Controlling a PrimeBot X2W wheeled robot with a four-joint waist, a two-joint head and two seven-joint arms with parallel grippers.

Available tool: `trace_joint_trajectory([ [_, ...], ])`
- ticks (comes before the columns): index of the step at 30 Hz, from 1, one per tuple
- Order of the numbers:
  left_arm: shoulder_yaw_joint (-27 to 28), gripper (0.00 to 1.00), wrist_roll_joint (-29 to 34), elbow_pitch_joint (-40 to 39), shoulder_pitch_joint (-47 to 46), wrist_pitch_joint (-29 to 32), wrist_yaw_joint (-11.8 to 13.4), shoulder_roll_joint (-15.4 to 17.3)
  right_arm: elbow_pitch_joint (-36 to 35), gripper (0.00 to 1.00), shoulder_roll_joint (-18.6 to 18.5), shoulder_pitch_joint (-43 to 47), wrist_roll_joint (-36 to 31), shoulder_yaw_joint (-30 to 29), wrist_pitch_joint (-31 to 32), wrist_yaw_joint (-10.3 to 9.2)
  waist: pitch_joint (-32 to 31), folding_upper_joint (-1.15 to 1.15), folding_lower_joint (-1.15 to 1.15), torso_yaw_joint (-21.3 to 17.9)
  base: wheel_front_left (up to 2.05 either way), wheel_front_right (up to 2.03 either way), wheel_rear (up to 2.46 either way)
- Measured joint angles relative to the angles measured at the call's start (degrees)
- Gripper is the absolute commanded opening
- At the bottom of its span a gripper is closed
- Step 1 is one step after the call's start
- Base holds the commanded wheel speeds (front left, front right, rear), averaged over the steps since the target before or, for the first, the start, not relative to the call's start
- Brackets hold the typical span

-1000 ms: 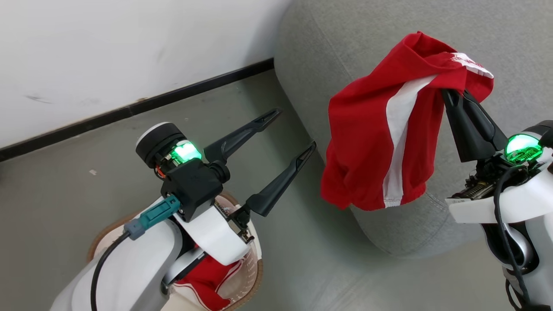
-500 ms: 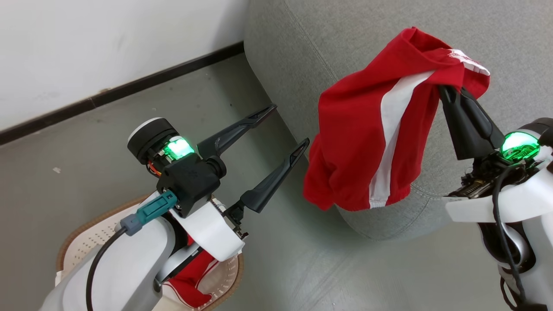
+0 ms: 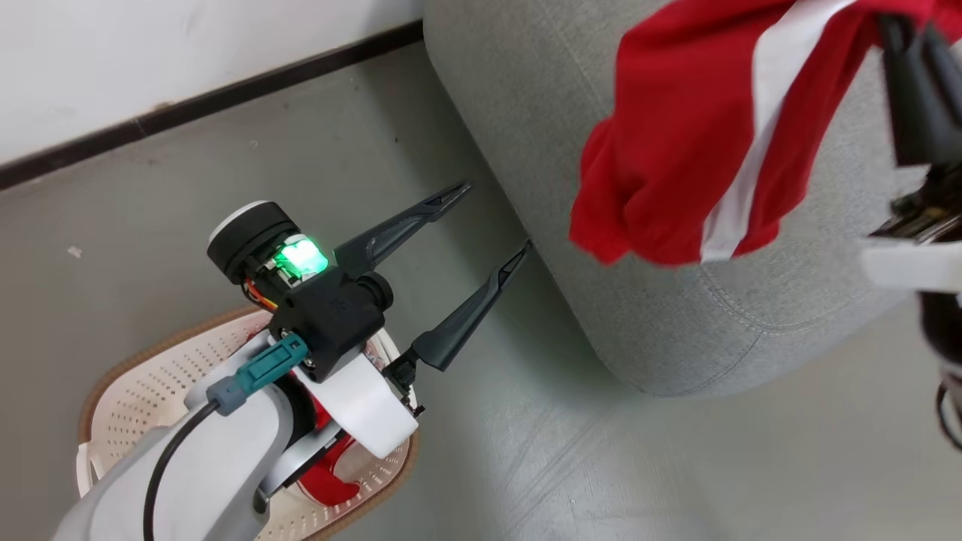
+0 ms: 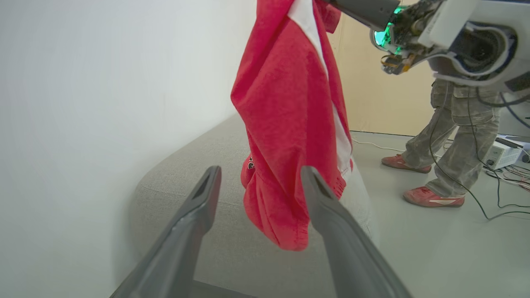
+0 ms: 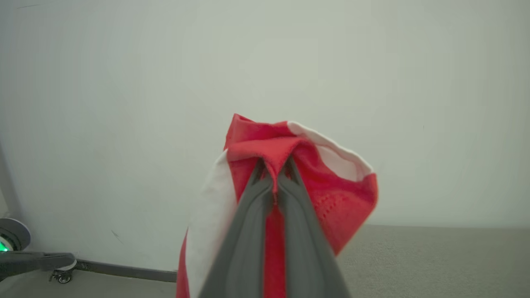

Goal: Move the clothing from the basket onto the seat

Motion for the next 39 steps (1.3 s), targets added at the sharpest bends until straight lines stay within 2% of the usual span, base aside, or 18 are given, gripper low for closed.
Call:
trace_joint_trajectory([
  [22,-0.3,1.0,0.8,-6.4,-2.8,5.6,0.9,0.9,8.9,0.0,-11.8,-17.4,6.0,-3.9,0.0,0.01,9.2,0.0,0.0,3.4,0.0,0.0,0.0],
  [32,-0.1,1.0,1.7,-9.1,-4.9,8.1,1.0,1.9,13.5,0.0,-17.1,-25.5,8.5,-8.2,0.0,0.01,13.8,0.0,0.0,4.7,0.0,0.0,0.0],
  [39,-0.1,1.0,1.8,-10.5,-6.7,9.8,1.0,2.3,18.3,0.0,-20.1,-27.3,8.6,-9.8,-0.1,0.01,16.9,0.0,0.0,5.2,0.0,0.0,0.0],
])
